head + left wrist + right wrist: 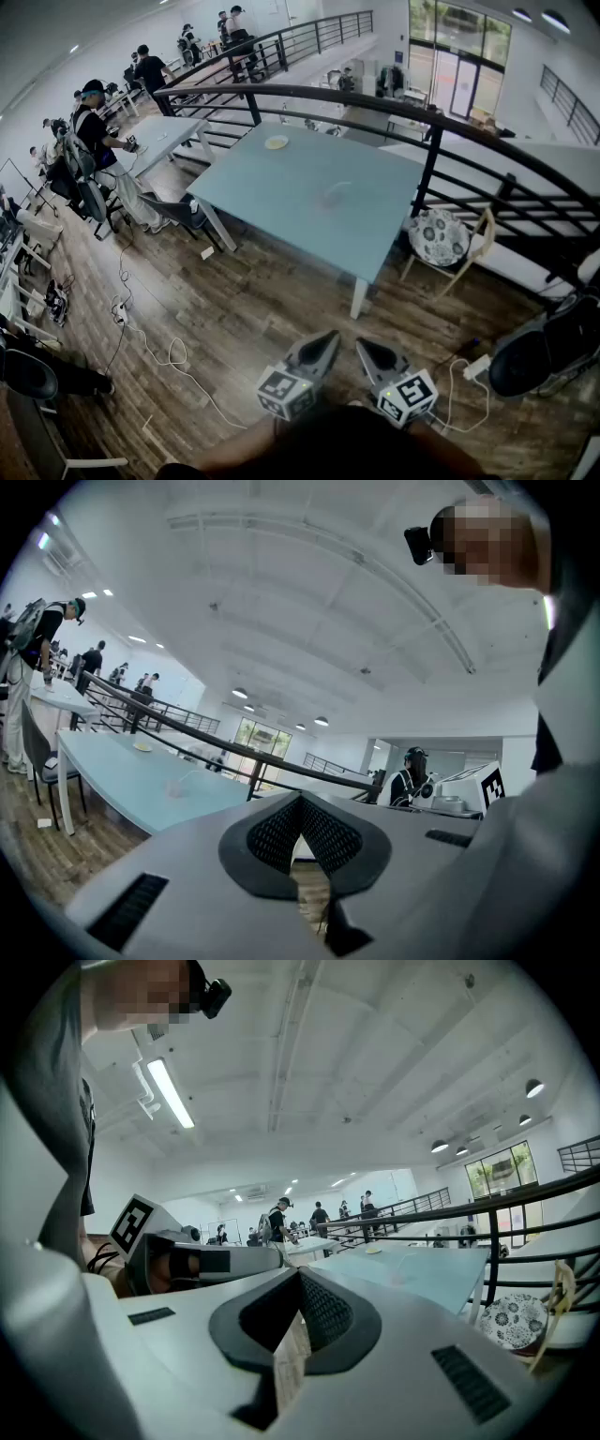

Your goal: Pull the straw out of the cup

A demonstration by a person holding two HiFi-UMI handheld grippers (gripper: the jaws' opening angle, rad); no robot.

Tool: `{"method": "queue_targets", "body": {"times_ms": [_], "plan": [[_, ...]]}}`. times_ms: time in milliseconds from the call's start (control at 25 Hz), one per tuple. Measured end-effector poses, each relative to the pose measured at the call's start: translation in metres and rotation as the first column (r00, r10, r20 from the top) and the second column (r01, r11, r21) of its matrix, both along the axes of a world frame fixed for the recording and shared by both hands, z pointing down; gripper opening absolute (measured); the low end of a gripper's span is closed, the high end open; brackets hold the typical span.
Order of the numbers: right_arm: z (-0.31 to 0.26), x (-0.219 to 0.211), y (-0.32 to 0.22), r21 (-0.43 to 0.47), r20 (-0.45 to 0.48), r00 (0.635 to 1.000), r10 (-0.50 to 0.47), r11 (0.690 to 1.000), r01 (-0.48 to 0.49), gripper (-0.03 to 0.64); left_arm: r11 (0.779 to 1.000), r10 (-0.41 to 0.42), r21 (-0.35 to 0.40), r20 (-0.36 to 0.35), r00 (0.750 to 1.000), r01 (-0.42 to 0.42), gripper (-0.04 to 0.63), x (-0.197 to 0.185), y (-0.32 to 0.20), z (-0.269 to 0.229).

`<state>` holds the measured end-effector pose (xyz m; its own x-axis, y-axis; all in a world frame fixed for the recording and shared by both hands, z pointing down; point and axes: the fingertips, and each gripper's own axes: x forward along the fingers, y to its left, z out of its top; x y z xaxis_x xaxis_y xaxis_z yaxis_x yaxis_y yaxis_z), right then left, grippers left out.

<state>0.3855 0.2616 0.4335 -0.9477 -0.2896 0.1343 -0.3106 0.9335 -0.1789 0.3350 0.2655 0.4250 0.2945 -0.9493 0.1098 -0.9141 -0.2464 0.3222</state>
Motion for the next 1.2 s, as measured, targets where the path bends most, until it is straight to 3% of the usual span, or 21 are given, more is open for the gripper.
{"method": "queue_targets", "body": {"times_ms": [320,560,1200], "plan": [[0.005,-0.031,-0.016,-0.007,-0.001,1.0,-0.011,1.0,0.011,0.009,1.0,-0.006,-0.016,-0.022,1.0,0.006,0.011,-0.032,-0.015,0.009],[0.009,-0.078,-0.034,-0.04,0.019,1.0,-0.025,0.999,0.025,0.01,1.0,0.021,-0.011,-0.055,0.998,-0.022,0.011,-0.073,-0.036,0.014],[0.006,-0.241,-0.075,-0.053,0.033,0.999,-0.015,0.998,0.017,0.011,0.999,0.051,-0.019,0.025,0.998,-0.051,0.011,-0.228,-0.071,0.007]]}}
